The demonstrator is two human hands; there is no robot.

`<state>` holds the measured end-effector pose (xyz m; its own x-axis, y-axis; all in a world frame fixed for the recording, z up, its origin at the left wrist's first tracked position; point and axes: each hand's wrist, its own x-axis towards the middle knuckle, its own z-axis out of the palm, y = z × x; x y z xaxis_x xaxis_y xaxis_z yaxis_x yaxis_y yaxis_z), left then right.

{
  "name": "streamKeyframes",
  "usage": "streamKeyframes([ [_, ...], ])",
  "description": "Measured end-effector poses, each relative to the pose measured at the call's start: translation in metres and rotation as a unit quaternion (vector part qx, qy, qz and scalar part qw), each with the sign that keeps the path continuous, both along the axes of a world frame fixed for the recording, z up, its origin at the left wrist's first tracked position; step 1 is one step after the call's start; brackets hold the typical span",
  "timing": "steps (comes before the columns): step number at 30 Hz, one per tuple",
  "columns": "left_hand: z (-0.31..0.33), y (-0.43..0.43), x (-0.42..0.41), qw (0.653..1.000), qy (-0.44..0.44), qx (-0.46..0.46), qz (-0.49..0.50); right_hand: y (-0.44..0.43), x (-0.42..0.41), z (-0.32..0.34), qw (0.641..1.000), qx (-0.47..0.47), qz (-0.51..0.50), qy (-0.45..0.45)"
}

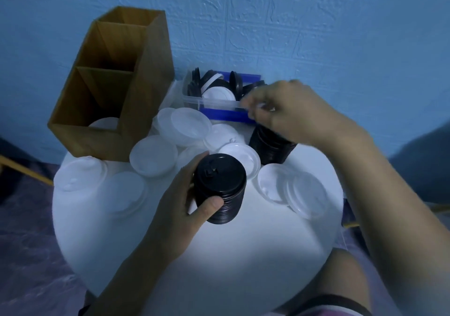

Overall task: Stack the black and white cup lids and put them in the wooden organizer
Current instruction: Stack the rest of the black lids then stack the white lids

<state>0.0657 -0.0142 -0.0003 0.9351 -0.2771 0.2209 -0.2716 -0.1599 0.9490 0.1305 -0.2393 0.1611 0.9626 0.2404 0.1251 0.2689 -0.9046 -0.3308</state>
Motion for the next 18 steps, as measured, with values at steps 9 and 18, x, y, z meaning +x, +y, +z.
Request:
streamKeyframes([
  [9, 0.001, 0.002, 0.001, 0.999, -0.003, 0.033, 0.012, -0.045, 0.133, -0.036, 0.982, -0.11, -0.122, 0.092],
  [18, 0.0, 0.003, 0.003, 0.999, -0.01, 0.041, 0.017, -0.046, 0.143, -0.046, 0.993, -0.026, -0.079, 0.081],
])
